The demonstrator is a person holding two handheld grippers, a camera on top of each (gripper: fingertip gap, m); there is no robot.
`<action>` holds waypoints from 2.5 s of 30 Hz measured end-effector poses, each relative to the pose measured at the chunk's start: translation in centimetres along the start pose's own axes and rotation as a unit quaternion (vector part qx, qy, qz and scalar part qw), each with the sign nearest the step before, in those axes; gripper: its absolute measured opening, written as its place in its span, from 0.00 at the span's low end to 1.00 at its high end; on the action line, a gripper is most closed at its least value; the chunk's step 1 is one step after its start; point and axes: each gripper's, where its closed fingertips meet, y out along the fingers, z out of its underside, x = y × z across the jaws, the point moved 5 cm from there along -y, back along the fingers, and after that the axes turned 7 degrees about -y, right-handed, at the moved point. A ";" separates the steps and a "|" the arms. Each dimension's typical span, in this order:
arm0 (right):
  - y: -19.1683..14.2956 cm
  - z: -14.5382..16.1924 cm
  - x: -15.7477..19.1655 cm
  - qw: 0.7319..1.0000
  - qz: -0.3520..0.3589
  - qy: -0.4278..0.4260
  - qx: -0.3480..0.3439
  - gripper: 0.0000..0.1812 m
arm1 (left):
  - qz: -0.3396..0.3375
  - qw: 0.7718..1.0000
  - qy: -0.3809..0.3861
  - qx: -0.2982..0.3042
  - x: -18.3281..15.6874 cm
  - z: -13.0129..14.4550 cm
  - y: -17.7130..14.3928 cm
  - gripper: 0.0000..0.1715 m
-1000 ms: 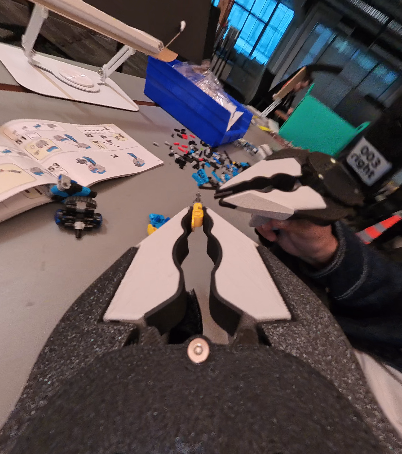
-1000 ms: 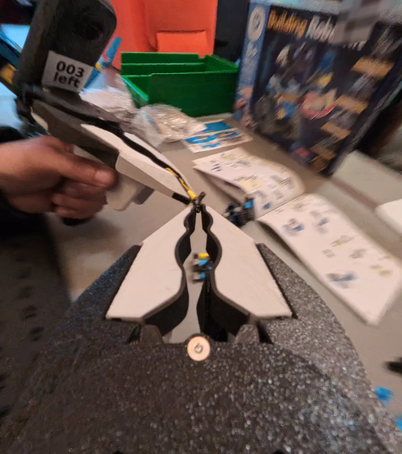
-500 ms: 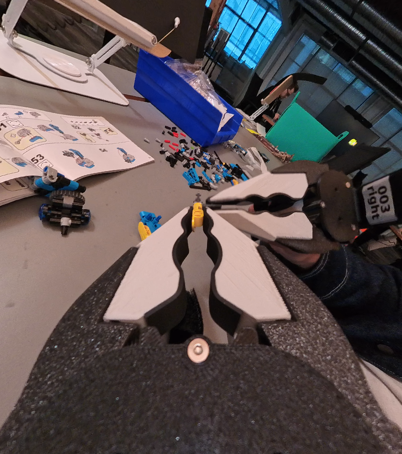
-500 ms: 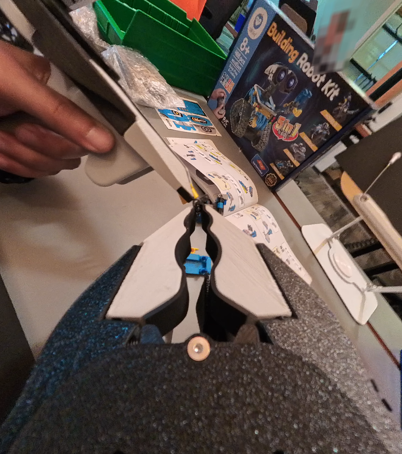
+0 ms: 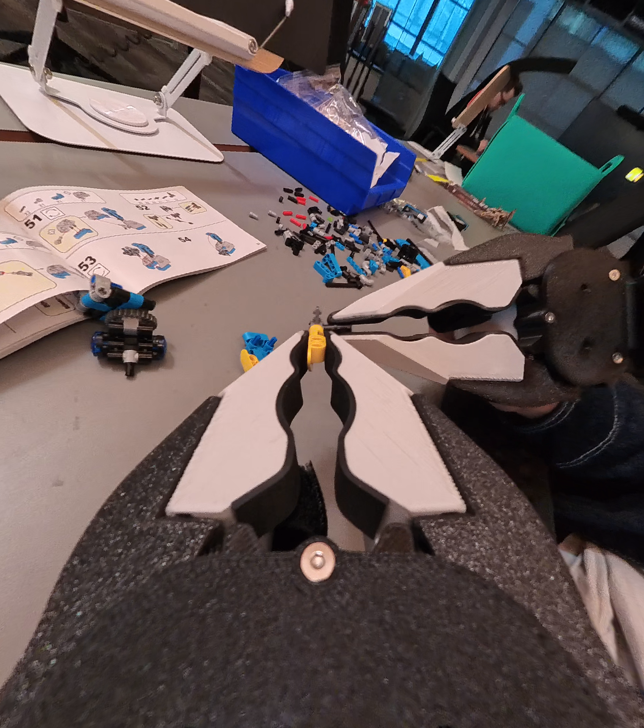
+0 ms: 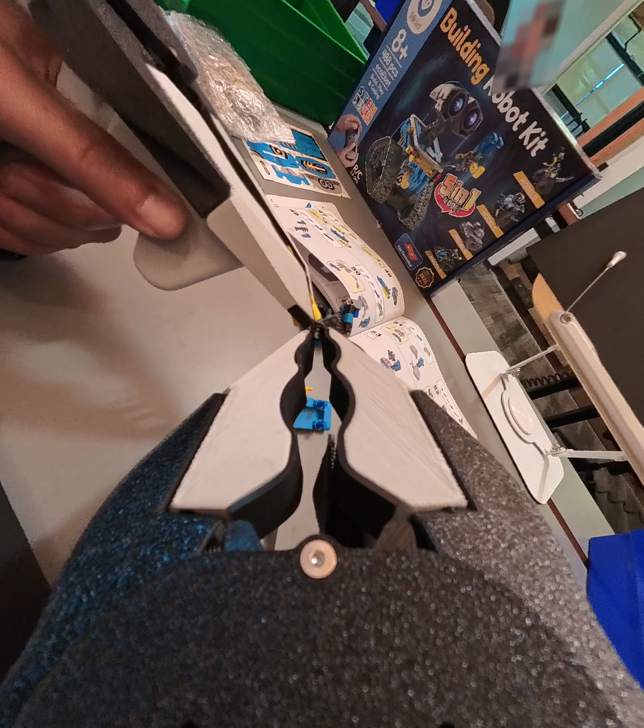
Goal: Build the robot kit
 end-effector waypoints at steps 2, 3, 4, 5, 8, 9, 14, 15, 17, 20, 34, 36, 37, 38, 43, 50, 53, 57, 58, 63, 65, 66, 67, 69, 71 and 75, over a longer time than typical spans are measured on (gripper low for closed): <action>0.1 0.1 0.1 1.000 -0.002 -0.003 0.003 0.02 | -0.002 1.000 0.006 0.004 0.0 0.1 0.0 0.04; 0.0 0.0 0.1 1.000 -0.001 -0.005 -0.001 0.02 | 0.014 1.000 -0.006 0.001 -0.1 0.0 -0.1 0.04; 0.0 0.0 0.0 1.000 0.000 -0.001 -0.007 0.02 | 0.028 0.999 -0.030 -0.004 -0.1 0.0 -0.1 0.04; 0.1 0.0 0.0 1.000 -0.012 0.017 -0.010 0.01 | 0.038 0.998 -0.048 -0.004 0.1 0.0 -0.2 0.04; 0.1 0.2 0.0 0.998 -0.032 0.046 -0.020 0.02 | 0.047 0.997 -0.068 -0.001 0.2 0.2 -0.2 0.04; 0.1 0.2 0.0 0.999 -0.027 0.038 -0.020 0.02 | 0.049 0.996 -0.070 -0.003 0.2 0.2 -0.2 0.04; -0.2 -0.3 -0.2 0.997 -0.016 0.062 -0.042 0.02 | 0.064 0.996 -0.059 -0.019 -0.2 -0.3 -0.5 0.04; -0.4 -0.4 -0.4 0.994 -0.026 0.089 -0.060 0.03 | 0.059 0.997 -0.038 -0.026 -0.4 -0.4 -0.7 0.04; -1.1 -0.5 -0.6 0.975 -0.088 0.173 -0.112 0.09 | 0.057 0.997 -0.010 -0.041 -0.6 -0.9 -1.1 0.04; -2.6 -0.6 -1.7 0.907 -0.211 0.305 -0.201 0.16 | 0.134 0.988 -0.008 -0.072 -2.0 -1.8 -2.2 0.04; -5.7 -2.7 -2.1 0.791 -0.353 0.367 -0.340 0.14 | 0.252 0.964 0.058 -0.066 -6.7 -1.4 -2.7 0.04; -5.6 -2.6 -2.2 0.795 -0.346 0.365 -0.338 0.11 | 0.259 0.962 0.051 -0.066 -6.7 -1.4 -2.8 0.04; -5.5 -2.6 -2.2 0.798 -0.342 0.365 -0.337 0.10 | 0.255 0.963 0.052 -0.067 -6.7 -1.5 -2.8 0.04; -5.5 -2.5 -2.2 0.797 -0.345 0.366 -0.336 0.10 | 0.254 0.963 0.051 -0.066 -6.6 -1.4 -2.7 0.04; -5.4 -2.4 -2.2 0.798 -0.343 0.365 -0.336 0.11 | 0.254 0.964 0.043 -0.066 -6.5 -1.5 -2.7 0.04; -5.4 -2.3 -2.1 0.805 -0.340 0.358 -0.329 0.10 | 0.256 0.964 0.037 -0.057 -6.4 -1.3 -2.6 0.04; -5.5 -2.3 -2.1 0.810 -0.339 0.347 -0.329 0.09 | 0.262 0.963 0.033 -0.055 -6.6 -1.3 -2.6 0.04; -5.6 -2.3 -2.1 0.823 -0.333 0.328 -0.324 0.08 | 0.264 0.963 0.031 -0.052 -6.6 -1.2 -2.6 0.04; -5.5 -2.3 -2.1 0.824 -0.331 0.328 -0.322 0.08 | 0.261 0.963 0.034 -0.053 -6.5 -1.3 -2.6 0.04; -4.8 -2.7 -2.5 0.823 -0.332 0.345 -0.306 0.09 | 0.231 0.969 0.049 -0.067 -5.9 -1.8 -3.0 0.04; -3.8 -2.0 -3.6 0.848 -0.311 0.346 -0.253 0.14 | 0.164 0.982 0.060 -0.070 -4.3 -2.0 -2.9 0.04; -3.2 -1.3 -4.3 0.860 -0.306 0.344 -0.218 0.14 | 0.132 0.987 0.064 -0.061 -3.4 -1.9 -2.8 0.04; -3.0 -0.9 -4.9 0.864 -0.317 0.337 -0.199 0.15 | 0.101 0.991 0.064 -0.051 -2.5 -1.7 -2.6 0.04; -2.4 -0.1 -5.7 0.859 -0.347 0.337 -0.167 0.15 | 0.032 0.997 0.063 -0.038 -0.7 -1.4 -2.0 0.04; -0.7 1.5 -6.7 0.870 -0.323 0.347 -0.133 0.15 | -0.008 0.998 0.061 -0.019 0.6 -0.9 -1.7 0.04; 1.7 5.3 -7.3 0.846 -0.235 0.458 -0.141 0.11 | -0.121 0.989 0.080 0.000 3.3 -0.5 -1.9 0.04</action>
